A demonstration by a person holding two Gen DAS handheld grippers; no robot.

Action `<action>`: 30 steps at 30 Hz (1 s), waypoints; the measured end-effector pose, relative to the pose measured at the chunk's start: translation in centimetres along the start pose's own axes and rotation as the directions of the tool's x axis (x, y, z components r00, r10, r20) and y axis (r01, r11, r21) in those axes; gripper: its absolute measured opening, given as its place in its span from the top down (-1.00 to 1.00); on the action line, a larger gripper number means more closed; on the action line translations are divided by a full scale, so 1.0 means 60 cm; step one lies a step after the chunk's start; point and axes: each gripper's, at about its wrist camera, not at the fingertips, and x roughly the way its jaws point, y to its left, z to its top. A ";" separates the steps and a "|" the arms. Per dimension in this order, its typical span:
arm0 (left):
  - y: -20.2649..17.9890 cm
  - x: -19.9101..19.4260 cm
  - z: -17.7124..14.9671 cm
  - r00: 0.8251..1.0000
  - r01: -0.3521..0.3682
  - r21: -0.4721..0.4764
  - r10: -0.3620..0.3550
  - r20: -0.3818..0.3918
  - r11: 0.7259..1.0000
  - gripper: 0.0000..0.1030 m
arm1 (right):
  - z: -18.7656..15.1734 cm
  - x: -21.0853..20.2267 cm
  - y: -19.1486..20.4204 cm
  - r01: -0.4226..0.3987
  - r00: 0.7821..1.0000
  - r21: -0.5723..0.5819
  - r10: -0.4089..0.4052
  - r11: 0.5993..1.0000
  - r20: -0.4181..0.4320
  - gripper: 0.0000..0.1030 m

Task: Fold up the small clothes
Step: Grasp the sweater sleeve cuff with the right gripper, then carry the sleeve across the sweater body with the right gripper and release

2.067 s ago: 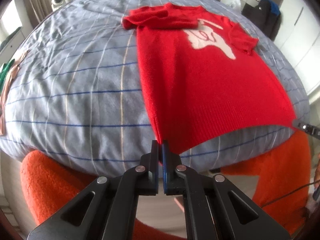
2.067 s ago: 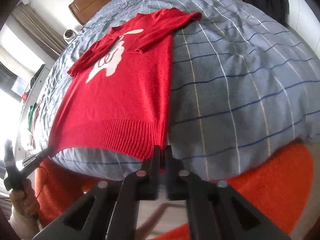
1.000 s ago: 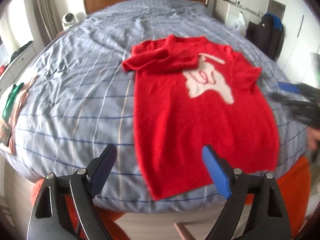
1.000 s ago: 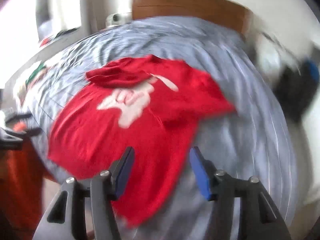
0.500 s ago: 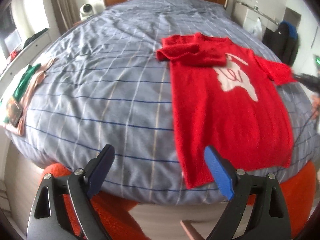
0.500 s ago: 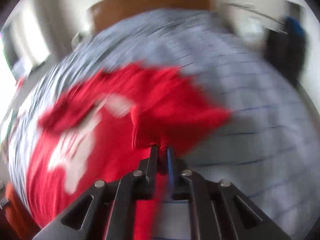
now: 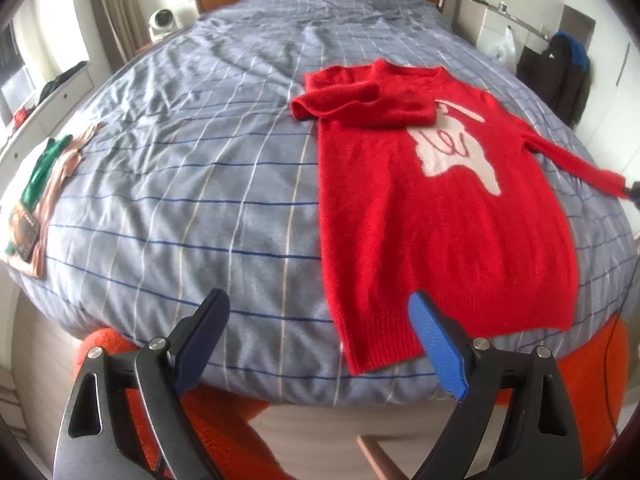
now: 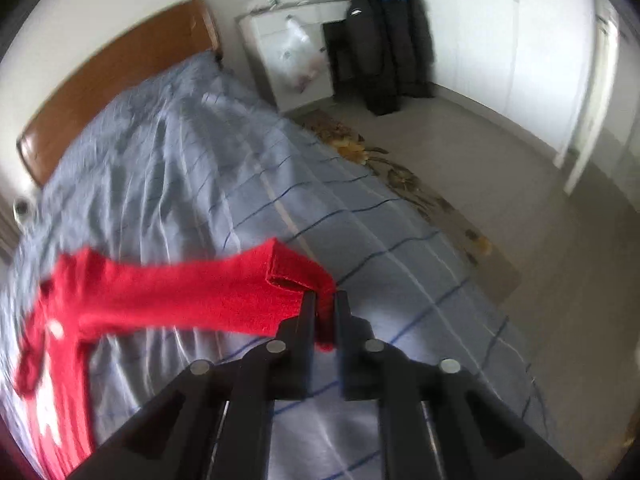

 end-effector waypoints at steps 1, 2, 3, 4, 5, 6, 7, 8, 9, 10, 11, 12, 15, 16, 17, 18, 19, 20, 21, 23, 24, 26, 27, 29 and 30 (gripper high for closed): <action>0.002 -0.002 0.000 1.000 -0.006 0.000 0.006 0.002 1.000 -0.79 | 0.005 -0.005 -0.008 -0.023 1.000 0.021 0.023 1.000 0.001 0.85; 0.003 -0.003 0.000 1.000 -0.008 -0.002 0.008 0.003 1.000 -0.79 | 0.010 -0.007 -0.011 -0.043 0.999 0.036 0.044 0.998 -0.008 0.85; 0.005 -0.002 -0.001 1.000 -0.010 -0.006 0.010 0.003 1.000 -0.79 | 0.015 -0.011 -0.020 -0.072 0.997 0.062 0.072 0.995 -0.006 0.85; 0.007 0.001 -0.001 1.000 -0.010 -0.011 0.010 -0.002 1.000 -0.79 | 0.024 -0.017 -0.029 -0.118 0.993 0.099 0.119 0.988 -0.001 0.85; 0.009 0.004 -0.002 1.000 -0.011 -0.017 0.011 -0.008 1.000 -0.79 | 0.026 -0.015 -0.033 -0.135 0.991 0.112 0.137 0.985 -0.011 0.85; 0.009 0.008 -0.003 1.000 -0.009 -0.021 0.009 -0.015 1.000 -0.79 | 0.026 -0.009 -0.038 -0.121 0.991 0.114 0.126 0.986 -0.037 0.85; 0.008 0.013 -0.005 1.000 -0.007 -0.022 0.006 -0.024 1.000 -0.79 | 0.023 0.004 -0.036 -0.093 0.992 0.103 0.101 0.990 -0.072 0.85; 0.006 0.016 -0.007 0.999 -0.008 -0.018 0.008 -0.031 1.000 -0.79 | 0.019 0.027 -0.033 -0.054 0.989 0.092 0.066 0.994 -0.130 0.85; 0.003 0.017 -0.009 0.999 -0.012 -0.010 0.012 -0.033 1.000 -0.79 | 0.010 0.044 -0.038 -0.017 0.984 0.105 0.035 0.994 -0.173 0.85; 0.001 0.016 -0.012 0.999 -0.016 -0.001 0.016 -0.031 1.000 -0.79 | -0.003 0.056 -0.054 -0.009 0.979 0.154 0.041 0.988 -0.201 0.85; -0.001 0.015 -0.013 0.999 -0.019 0.007 0.019 -0.028 1.000 -0.79 | -0.008 0.062 -0.061 -0.025 0.975 0.183 0.065 0.983 -0.214 0.84; -0.002 0.014 -0.015 0.999 -0.024 0.016 0.024 -0.024 1.000 -0.79 | -0.014 0.063 -0.071 -0.052 0.970 0.224 0.102 0.973 -0.221 0.83; -0.003 0.019 -0.016 0.999 -0.032 0.024 0.032 -0.029 0.999 -0.79 | -0.020 0.051 -0.098 -0.165 0.960 0.323 0.227 0.932 -0.165 0.58; -0.003 0.023 -0.015 0.999 -0.027 0.018 0.027 -0.037 0.999 -0.79 | -0.023 0.049 -0.106 -0.200 0.952 0.358 0.267 0.912 -0.149 0.44; -0.003 0.024 -0.016 0.999 -0.024 0.013 0.024 -0.040 1.000 -0.79 | -0.027 0.049 -0.114 -0.227 0.943 0.403 0.304 0.886 -0.137 0.25; -0.004 0.026 -0.015 0.999 -0.020 0.009 0.021 -0.043 1.000 -0.79 | -0.032 0.047 -0.120 -0.238 0.937 0.443 0.324 0.864 -0.130 0.24; -0.006 0.026 -0.015 0.999 -0.017 0.009 0.018 -0.043 1.000 -0.79 | -0.041 0.042 -0.124 -0.244 0.932 0.482 0.341 0.841 -0.122 0.24; -0.008 0.026 -0.015 0.999 -0.016 0.011 0.016 -0.041 1.000 -0.79 | -0.049 0.038 -0.124 -0.253 0.929 0.506 0.353 0.824 -0.111 0.24; -0.010 0.026 -0.016 0.999 -0.016 0.018 0.017 -0.040 1.000 -0.79 | -0.064 0.028 -0.125 -0.268 0.924 0.539 0.371 0.799 -0.091 0.24; -0.017 0.029 -0.019 0.999 -0.018 0.033 0.019 -0.046 0.999 -0.79 | -0.080 0.023 -0.117 -0.302 0.906 0.578 0.416 0.758 -0.073 0.23; -0.021 0.033 -0.020 0.998 -0.015 0.038 0.017 -0.053 0.999 -0.79 | -0.090 0.029 -0.111 -0.321 0.886 0.598 0.456 0.735 -0.085 0.23; -0.027 0.039 -0.021 0.998 -0.009 0.041 0.012 -0.066 0.999 -0.79 | -0.098 0.050 -0.095 -0.313 0.872 0.613 0.475 0.725 -0.117 0.23; -0.032 0.040 -0.021 0.997 -0.005 0.043 0.008 -0.070 0.999 -0.79 | -0.102 0.064 -0.086 -0.300 0.874 0.615 0.468 0.729 -0.128 0.23; -0.038 0.034 -0.023 0.998 -0.002 0.052 0.005 -0.061 0.999 -0.79 | -0.104 0.083 -0.075 -0.296 0.892 0.609 0.441 0.735 -0.098 0.25; -0.041 0.031 -0.025 0.998 -0.006 0.059 0.009 -0.055 0.998 -0.79 | -0.103 0.090 -0.071 -0.306 0.899 0.605 0.432 0.735 -0.070 0.27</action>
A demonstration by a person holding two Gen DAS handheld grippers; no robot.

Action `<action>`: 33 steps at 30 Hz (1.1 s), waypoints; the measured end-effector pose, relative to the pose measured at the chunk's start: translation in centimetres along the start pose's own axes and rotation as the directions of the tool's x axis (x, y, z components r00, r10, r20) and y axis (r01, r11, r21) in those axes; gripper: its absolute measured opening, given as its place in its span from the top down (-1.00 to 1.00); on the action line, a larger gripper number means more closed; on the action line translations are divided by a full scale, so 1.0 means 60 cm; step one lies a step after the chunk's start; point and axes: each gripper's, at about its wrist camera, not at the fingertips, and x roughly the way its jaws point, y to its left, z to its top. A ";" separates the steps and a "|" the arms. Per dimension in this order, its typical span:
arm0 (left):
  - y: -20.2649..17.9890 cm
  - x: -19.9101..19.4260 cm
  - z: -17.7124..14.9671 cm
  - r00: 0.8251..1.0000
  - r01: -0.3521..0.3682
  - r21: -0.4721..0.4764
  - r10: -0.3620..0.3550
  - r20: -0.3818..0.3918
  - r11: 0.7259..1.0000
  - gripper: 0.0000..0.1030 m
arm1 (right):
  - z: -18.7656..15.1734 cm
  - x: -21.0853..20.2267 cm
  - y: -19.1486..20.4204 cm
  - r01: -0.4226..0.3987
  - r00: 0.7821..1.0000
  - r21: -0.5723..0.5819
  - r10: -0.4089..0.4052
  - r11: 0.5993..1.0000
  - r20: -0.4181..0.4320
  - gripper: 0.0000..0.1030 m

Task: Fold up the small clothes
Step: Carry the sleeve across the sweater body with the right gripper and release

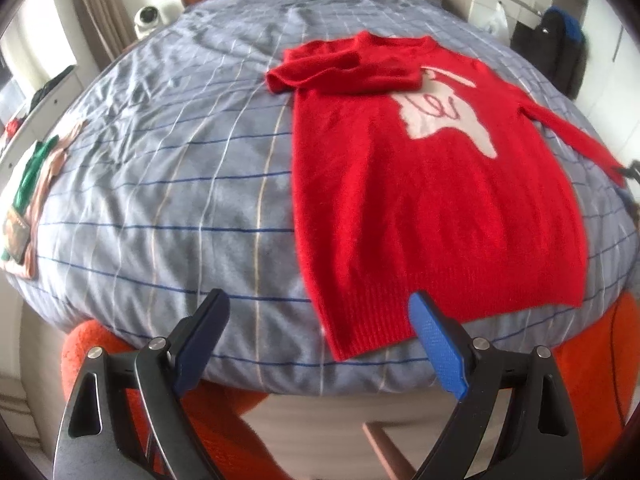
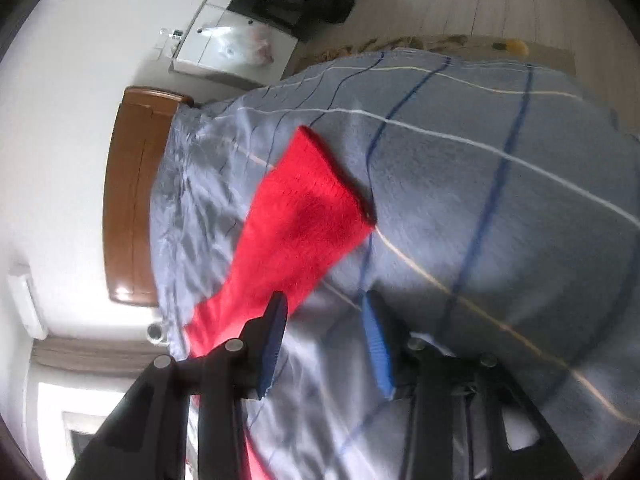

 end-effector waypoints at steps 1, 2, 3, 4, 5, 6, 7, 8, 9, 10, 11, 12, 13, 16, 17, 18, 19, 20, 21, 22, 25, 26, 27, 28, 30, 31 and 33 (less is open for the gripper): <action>-0.002 -0.004 -0.003 1.000 -0.007 0.008 0.007 0.004 1.000 -0.79 | 0.000 0.008 0.005 -0.008 1.000 -0.022 0.008 1.000 0.030 0.32; -0.001 -0.005 -0.004 1.000 -0.011 0.010 0.011 0.005 1.000 -0.79 | -0.001 0.013 0.009 0.000 0.999 -0.047 0.002 0.999 0.039 0.60; 0.001 -0.007 -0.006 1.000 -0.015 0.009 0.015 0.005 1.000 -0.79 | -0.002 0.017 0.015 0.046 0.998 -0.076 -0.043 0.996 0.046 0.94; 0.005 -0.009 -0.009 1.000 -0.019 0.005 0.019 0.005 1.000 -0.79 | -0.006 0.010 0.022 0.092 0.994 -0.092 -0.085 0.992 0.071 0.94; 0.009 -0.009 -0.010 1.000 -0.023 -0.001 0.023 0.005 1.000 -0.79 | -0.009 -0.003 0.028 0.145 0.985 -0.108 -0.134 0.983 0.106 0.94; 0.014 -0.009 -0.011 1.000 -0.027 -0.008 0.027 0.007 1.000 -0.79 | -0.009 -0.010 0.029 0.180 0.979 -0.119 -0.165 0.977 0.123 0.95; 0.019 -0.006 -0.012 0.999 -0.031 -0.018 0.031 0.006 0.999 -0.79 | -0.007 -0.011 0.026 0.236 0.966 -0.134 -0.218 0.962 0.135 0.95; 0.021 -0.002 -0.012 0.999 -0.032 -0.021 0.032 0.002 0.999 -0.79 | -0.006 -0.005 0.022 0.244 0.966 -0.141 -0.228 0.959 0.121 0.96; 0.021 0.003 -0.010 0.999 -0.033 -0.021 0.033 -0.008 0.999 -0.79 | -0.004 0.003 0.018 0.246 0.967 -0.147 -0.232 0.958 0.105 0.96; 0.020 0.006 -0.008 0.999 -0.036 -0.018 0.036 -0.020 0.999 -0.79 | -0.003 0.000 0.016 0.244 0.967 -0.147 -0.230 0.959 0.108 0.97; 0.019 0.004 -0.008 0.999 -0.037 -0.016 0.037 -0.018 0.999 -0.79 | -0.002 -0.002 0.018 0.234 0.970 -0.148 -0.221 0.961 0.104 0.95; 0.019 0.005 -0.008 0.999 -0.035 -0.018 0.034 -0.010 0.999 -0.79 | -0.002 -0.006 0.018 0.219 0.974 -0.151 -0.207 0.964 0.095 0.84; 0.019 0.004 -0.007 0.999 -0.036 -0.016 0.036 0.001 0.999 -0.79 | -0.001 -0.013 0.018 0.208 0.977 -0.154 -0.197 0.966 0.085 0.80; 0.023 0.010 -0.005 0.999 -0.045 -0.021 0.045 0.003 0.999 -0.79 | 0.010 -0.052 0.024 0.217 0.971 -0.171 -0.193 0.961 0.144 0.68; 0.025 0.010 -0.005 0.999 -0.045 -0.024 0.045 0.000 0.999 -0.79 | 0.021 -0.063 0.024 0.209 0.970 -0.186 -0.180 0.960 0.163 0.63; 0.026 0.013 -0.003 0.999 -0.045 -0.028 0.044 -0.006 0.999 -0.79 | 0.033 -0.067 0.029 0.197 0.972 -0.204 -0.164 0.959 0.168 0.50; 0.026 0.019 -0.001 0.999 -0.045 -0.032 0.045 -0.013 0.998 -0.79 | 0.052 -0.065 0.033 0.184 0.976 -0.219 -0.152 0.958 0.156 0.42; 0.027 0.018 -0.001 0.999 -0.045 -0.034 0.044 -0.018 0.998 -0.79 | 0.061 -0.061 0.037 0.177 0.979 -0.224 -0.149 0.958 0.137 0.30; 0.026 0.018 0.000 0.999 -0.041 -0.035 0.041 -0.018 0.999 -0.79 | 0.075 -0.051 0.039 0.169 0.983 -0.230 -0.148 0.958 0.108 0.30; 0.024 0.017 0.000 0.999 -0.038 -0.034 0.038 -0.016 0.999 -0.79 | 0.084 -0.043 0.043 0.157 0.986 -0.241 -0.140 0.958 0.087 0.30; 0.019 0.011 -0.003 0.999 -0.052 -0.017 0.052 -0.008 0.999 -0.79 | 0.106 -0.006 0.056 0.189 0.981 -0.297 -0.190 0.936 0.024 0.29; 0.017 0.009 -0.005 0.998 -0.058 -0.014 0.058 -0.012 0.998 -0.79 | 0.107 -0.002 0.054 0.197 0.979 -0.305 -0.201 0.932 0.019 0.29; 0.017 0.009 -0.006 0.998 -0.061 -0.013 0.060 -0.017 0.998 -0.79 | 0.109 0.006 0.057 0.207 0.977 -0.324 -0.214 0.923 0.013 0.44; 0.018 0.008 -0.008 0.998 -0.061 -0.013 0.061 -0.019 0.998 -0.79 | 0.107 0.005 0.063 0.245 0.968 -0.349 -0.247 0.905 0.040 0.75; 0.018 0.005 -0.010 0.998 -0.068 -0.011 0.067 -0.016 0.998 -0.79 | 0.103 -0.004 0.064 0.340 0.940 -0.382 -0.320 0.859 0.116 0.95; 0.018 0.005 -0.011 0.997 -0.075 -0.007 0.075 -0.014 0.997 -0.79 | 0.103 -0.004 0.058 0.364 0.931 -0.378 -0.343 0.851 0.126 0.95; 0.018 0.004 -0.009 0.996 -0.085 0.000 0.085 -0.009 0.996 -0.79 | 0.102 -0.001 0.050 0.379 0.925 -0.372 -0.358 0.848 0.127 0.95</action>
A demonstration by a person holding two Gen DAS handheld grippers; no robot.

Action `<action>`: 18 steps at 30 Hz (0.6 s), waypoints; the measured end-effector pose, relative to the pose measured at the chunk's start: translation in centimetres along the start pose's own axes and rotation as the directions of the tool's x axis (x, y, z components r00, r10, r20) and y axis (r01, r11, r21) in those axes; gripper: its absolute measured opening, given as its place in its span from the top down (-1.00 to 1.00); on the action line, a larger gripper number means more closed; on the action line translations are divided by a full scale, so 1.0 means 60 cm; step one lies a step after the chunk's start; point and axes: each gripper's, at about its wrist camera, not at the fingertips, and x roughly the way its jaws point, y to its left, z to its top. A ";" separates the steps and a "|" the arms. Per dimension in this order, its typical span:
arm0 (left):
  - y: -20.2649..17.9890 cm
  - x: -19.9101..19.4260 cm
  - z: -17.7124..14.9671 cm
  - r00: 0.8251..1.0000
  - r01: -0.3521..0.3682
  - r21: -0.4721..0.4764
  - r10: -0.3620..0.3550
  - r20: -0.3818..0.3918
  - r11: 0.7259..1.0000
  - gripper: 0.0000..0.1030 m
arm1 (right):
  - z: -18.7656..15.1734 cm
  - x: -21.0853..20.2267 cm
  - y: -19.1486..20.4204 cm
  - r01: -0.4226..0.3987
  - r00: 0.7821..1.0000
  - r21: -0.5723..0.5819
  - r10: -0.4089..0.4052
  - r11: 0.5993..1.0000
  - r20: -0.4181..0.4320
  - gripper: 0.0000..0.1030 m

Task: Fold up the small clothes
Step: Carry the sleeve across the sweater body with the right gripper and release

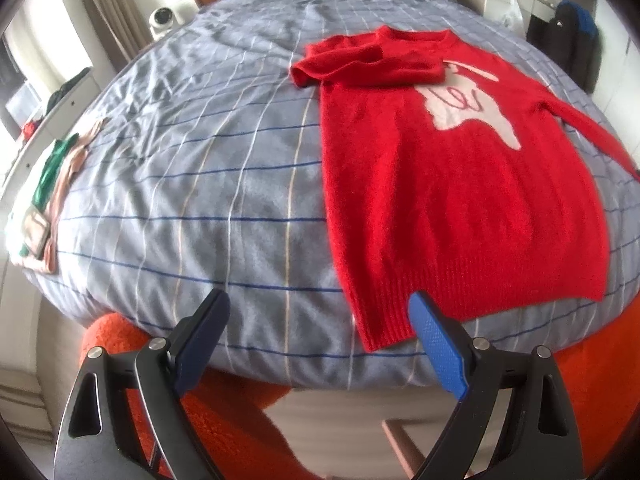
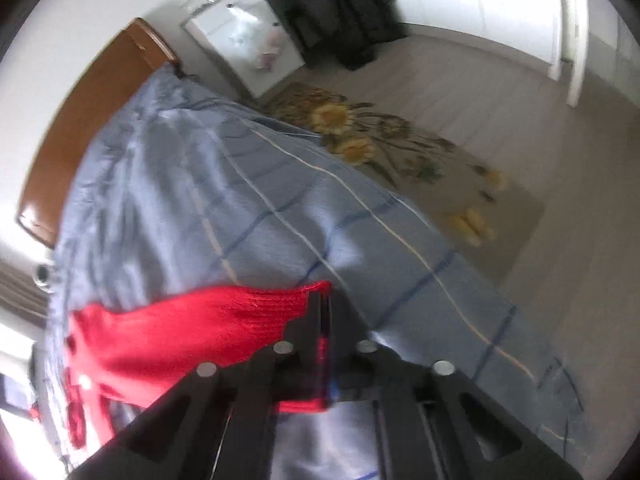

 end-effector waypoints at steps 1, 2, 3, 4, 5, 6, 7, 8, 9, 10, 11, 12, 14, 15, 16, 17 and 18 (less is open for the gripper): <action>-0.001 -0.001 0.001 1.000 -0.004 0.003 0.004 0.004 1.000 -0.79 | -0.004 -0.002 0.003 0.010 1.000 -0.008 -0.010 1.000 0.014 0.95; -0.001 -0.003 0.002 1.000 -0.010 0.008 0.010 0.010 1.000 -0.79 | -0.005 -0.006 0.005 0.018 0.999 -0.013 -0.017 1.000 0.028 0.95; -0.002 -0.005 0.003 1.000 -0.018 0.014 0.017 0.017 1.000 -0.79 | -0.007 -0.010 0.006 0.023 0.999 -0.013 -0.022 1.000 0.039 0.88; -0.001 -0.008 0.005 0.999 -0.029 0.022 0.028 0.029 0.999 -0.79 | -0.012 -0.015 0.007 0.022 0.999 -0.012 -0.022 1.000 0.050 0.78; 0.000 -0.010 0.008 0.999 -0.035 0.025 0.034 0.037 0.999 -0.79 | -0.016 -0.023 0.008 0.022 0.998 -0.010 -0.021 1.000 0.060 0.47; 0.002 -0.013 0.010 0.998 -0.043 0.027 0.042 0.053 0.999 -0.79 | -0.024 -0.039 0.008 0.017 0.997 -0.008 -0.016 1.000 0.080 -0.10; 0.006 -0.015 0.014 0.996 -0.057 0.026 0.055 0.069 0.998 -0.84 | -0.030 -0.053 0.010 0.023 0.994 -0.015 -0.021 1.000 0.103 -0.40; 0.011 -0.015 0.019 0.994 -0.073 0.023 0.071 0.086 0.997 -0.90 | -0.039 -0.072 0.013 0.039 0.990 -0.028 -0.035 0.999 0.137 -0.77; 0.016 -0.012 0.024 0.992 -0.080 0.018 0.078 0.096 0.997 -0.90 | -0.053 -0.093 0.017 0.057 0.982 -0.049 -0.047 0.997 0.182 -0.79; 0.023 -0.007 0.031 0.990 -0.084 0.008 0.082 0.112 0.996 -0.90 | -0.072 -0.117 0.025 0.063 0.975 -0.083 -0.043 0.995 0.216 -0.79; 0.029 0.001 0.041 0.989 -0.085 -0.002 0.085 0.120 0.996 -0.90 | -0.086 -0.133 0.032 0.064 0.973 -0.112 -0.037 0.992 0.228 -0.79; 0.036 0.010 0.050 0.988 -0.090 -0.014 0.091 0.122 0.996 -0.90 | -0.106 -0.149 0.043 0.068 0.971 -0.147 -0.031 0.987 0.239 -0.79; 0.050 0.032 0.072 0.987 -0.086 -0.044 0.091 0.129 0.995 -0.90 | -0.154 -0.180 0.066 0.050 0.969 -0.210 0.003 0.976 0.246 -0.79; 0.055 0.043 0.082 0.986 -0.090 -0.061 0.098 0.134 0.994 -0.90 | -0.182 -0.193 0.079 0.031 0.969 -0.243 0.030 0.970 0.246 -0.79; 0.062 0.055 0.090 0.984 -0.102 -0.081 0.113 0.140 0.992 -0.91 | -0.213 -0.207 0.095 0.009 0.968 -0.275 0.061 0.961 0.245 -0.79; 0.067 0.068 0.096 0.981 -0.121 -0.099 0.135 0.139 0.988 -0.91 | -0.238 -0.215 0.108 -0.013 0.967 -0.298 0.088 0.954 0.240 -0.79; 0.070 0.077 0.099 0.980 -0.132 -0.112 0.147 0.132 0.985 -0.91 | -0.268 -0.222 0.124 -0.041 0.965 -0.323 0.121 0.946 0.232 -0.79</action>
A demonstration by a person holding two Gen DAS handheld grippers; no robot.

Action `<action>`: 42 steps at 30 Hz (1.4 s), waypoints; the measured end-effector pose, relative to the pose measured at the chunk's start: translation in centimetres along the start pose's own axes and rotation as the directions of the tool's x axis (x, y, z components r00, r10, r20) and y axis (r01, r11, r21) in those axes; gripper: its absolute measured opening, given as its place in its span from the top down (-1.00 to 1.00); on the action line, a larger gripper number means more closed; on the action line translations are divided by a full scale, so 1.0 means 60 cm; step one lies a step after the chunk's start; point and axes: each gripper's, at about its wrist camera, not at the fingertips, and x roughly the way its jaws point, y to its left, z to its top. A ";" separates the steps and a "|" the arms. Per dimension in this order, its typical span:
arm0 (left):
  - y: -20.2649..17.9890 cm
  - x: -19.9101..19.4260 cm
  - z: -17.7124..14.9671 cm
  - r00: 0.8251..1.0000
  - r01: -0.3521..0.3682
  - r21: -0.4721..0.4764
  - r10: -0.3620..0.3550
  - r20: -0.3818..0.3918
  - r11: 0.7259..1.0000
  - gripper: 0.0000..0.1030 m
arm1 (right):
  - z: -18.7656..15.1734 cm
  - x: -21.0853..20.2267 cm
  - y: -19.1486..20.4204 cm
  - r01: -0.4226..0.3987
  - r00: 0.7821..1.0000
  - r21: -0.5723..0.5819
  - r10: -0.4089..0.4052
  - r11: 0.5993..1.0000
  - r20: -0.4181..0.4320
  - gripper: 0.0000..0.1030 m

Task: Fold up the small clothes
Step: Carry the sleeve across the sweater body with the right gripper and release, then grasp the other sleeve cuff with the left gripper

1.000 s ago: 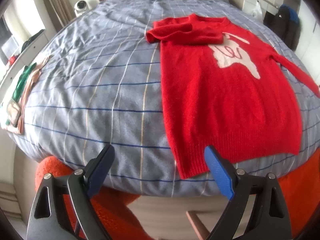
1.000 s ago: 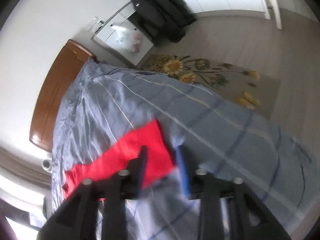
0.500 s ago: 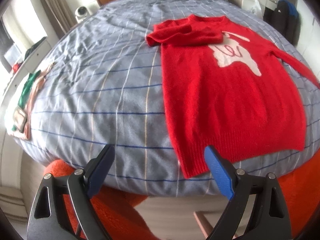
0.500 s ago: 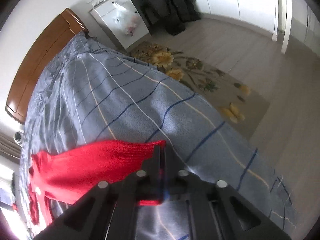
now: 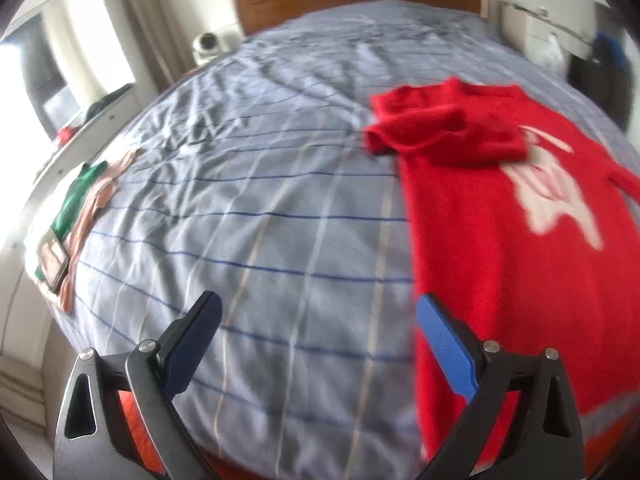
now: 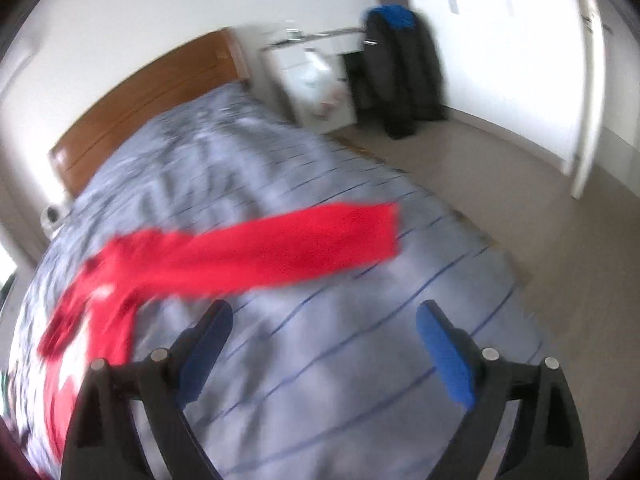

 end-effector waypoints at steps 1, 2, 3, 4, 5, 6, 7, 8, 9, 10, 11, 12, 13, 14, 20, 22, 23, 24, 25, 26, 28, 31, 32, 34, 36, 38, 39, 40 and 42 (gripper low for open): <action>0.003 0.012 -0.001 1.000 -0.005 -0.019 0.005 -0.010 1.000 -0.91 | -0.025 -0.013 0.026 -0.031 0.999 -0.017 0.032 0.999 0.009 -0.79; 0.005 0.021 -0.004 1.000 -0.002 -0.036 0.001 -0.018 0.999 -0.91 | -0.044 -0.021 0.045 -0.052 0.999 -0.031 0.052 0.998 0.015 -0.79; 0.009 0.029 -0.007 1.000 -0.001 -0.053 -0.001 -0.023 0.999 -0.91 | -0.065 -0.027 0.067 -0.069 0.997 -0.046 0.070 0.997 0.020 -0.79; 0.013 0.037 -0.013 1.000 -0.001 -0.064 -0.001 -0.029 0.998 -0.91 | -0.088 -0.031 0.090 -0.083 0.996 -0.068 0.086 0.994 0.030 -0.79; 0.014 0.044 -0.019 0.999 -0.003 -0.066 0.000 -0.036 0.998 -0.91 | -0.110 -0.031 0.114 -0.096 0.994 -0.104 0.100 0.990 0.038 -0.79; 0.015 0.050 -0.025 0.999 -0.006 -0.059 0.003 -0.042 0.998 -0.91 | -0.119 -0.029 0.127 -0.101 0.994 -0.132 0.106 0.986 0.036 -0.79; 0.016 0.057 -0.031 0.999 -0.009 -0.044 0.006 -0.049 0.999 -0.91 | -0.131 -0.021 0.146 -0.104 0.994 -0.178 0.110 0.978 0.022 -0.79; 0.018 0.061 -0.036 0.999 -0.003 -0.037 0.001 -0.050 0.999 -0.93 | -0.139 -0.013 0.158 -0.105 0.994 -0.211 0.108 0.972 0.004 -0.79; 0.020 0.063 -0.040 0.999 0.007 -0.039 -0.008 -0.046 0.999 -0.95 | -0.146 -0.004 0.169 -0.104 0.994 -0.246 0.104 0.964 -0.012 -0.79; 0.024 0.065 -0.043 0.999 0.019 -0.047 -0.021 -0.042 0.999 -0.98 | -0.152 0.004 0.176 -0.086 0.996 -0.281 0.087 0.956 -0.008 -0.79; 0.028 0.067 -0.043 0.998 0.033 -0.059 -0.036 -0.043 0.998 -0.99 | -0.157 0.009 0.178 -0.073 0.997 -0.291 0.075 0.954 -0.003 -0.79; 0.032 0.070 -0.043 0.997 0.052 -0.074 -0.056 -0.052 0.996 -0.99 | -0.163 0.015 0.177 -0.063 0.998 -0.296 0.064 0.953 -0.006 -0.79; 0.038 0.074 -0.044 0.994 0.079 -0.093 -0.085 -0.063 0.992 -0.99 | -0.166 0.024 0.172 -0.063 0.998 -0.285 0.058 0.956 -0.027 -0.79; 0.042 0.078 -0.045 0.992 0.101 -0.110 -0.109 -0.069 0.989 -0.99 | -0.168 0.029 0.168 -0.063 0.998 -0.277 0.054 0.959 -0.039 -0.79; 0.042 0.081 -0.054 0.987 0.144 -0.088 -0.149 -0.055 0.986 -0.99 | -0.169 0.057 0.138 -0.040 0.995 -0.200 0.022 0.979 -0.096 -0.79; 0.045 0.069 -0.046 0.987 0.131 -0.079 -0.137 -0.085 0.988 -0.98 | -0.171 0.059 0.138 -0.037 0.995 -0.198 0.018 0.980 -0.097 -0.79; 0.049 0.057 -0.039 0.989 0.118 -0.076 -0.124 -0.082 0.990 -0.98 | -0.173 0.059 0.140 -0.034 0.995 -0.201 0.015 0.979 -0.096 -0.79; 0.055 0.039 -0.031 0.991 0.112 -0.073 -0.116 -0.061 0.991 -0.98 | -0.174 0.058 0.141 -0.035 0.995 -0.204 0.016 0.978 -0.094 -0.79; 0.060 0.011 -0.012 0.991 0.130 -0.068 -0.131 -0.014 0.989 -0.98 | -0.175 0.057 0.141 -0.039 0.996 -0.207 0.020 0.978 -0.092 -0.79; 0.061 -0.004 0.000 0.989 0.145 -0.061 -0.145 0.010 0.987 -0.98 | -0.175 0.056 0.141 -0.041 0.995 -0.207 0.022 0.978 -0.092 -0.79; 0.054 -0.043 0.044 0.977 0.206 -0.017 -0.205 0.065 0.978 -0.99 | -0.177 0.058 0.138 -0.047 0.995 -0.201 0.028 0.978 -0.094 -0.79; 0.001 -0.078 0.117 0.942 0.304 0.154 -0.321 0.096 0.940 -0.99 | -0.175 0.064 0.135 -0.054 0.994 -0.184 0.036 0.981 -0.102 -0.80; -0.025 -0.077 0.141 0.930 0.340 0.215 -0.361 0.067 0.916 -0.99 | -0.175 0.065 0.135 -0.056 0.994 -0.179 0.037 0.982 -0.103 -0.80; -0.088 -0.061 0.195 0.886 0.445 0.299 -0.465 -0.008 0.844 -0.99 | -0.175 0.064 0.134 -0.060 0.994 -0.175 0.042 0.983 -0.103 -0.80; -0.135 -0.034 0.235 0.871 0.481 0.324 -0.486 -0.070 0.815 -0.98 | -0.175 0.062 0.133 -0.065 0.994 -0.171 0.048 0.983 -0.101 -0.80; -0.187 -0.001 0.276 0.865 0.498 0.340 -0.484 -0.132 0.797 -0.98 | -0.176 0.059 0.132 -0.069 0.993 -0.164 0.053 0.984 -0.101 -0.80; -0.210 0.022 0.296 0.857 0.515 0.338 -0.486 -0.172 0.788 -0.97 | -0.176 0.058 0.132 -0.071 0.993 -0.161 0.055 0.984 -0.101 -0.80; -0.237 0.050 0.315 0.856 0.517 0.329 -0.473 -0.209 0.791 -0.97 | -0.177 0.056 0.131 -0.074 0.993 -0.157 0.059 0.985 -0.100 -0.80; -0.263 0.085 0.328 0.865 0.500 0.328 -0.440 -0.243 0.802 -0.89 | -0.177 0.055 0.130 -0.079 0.993 -0.151 0.064 0.985 -0.101 -0.80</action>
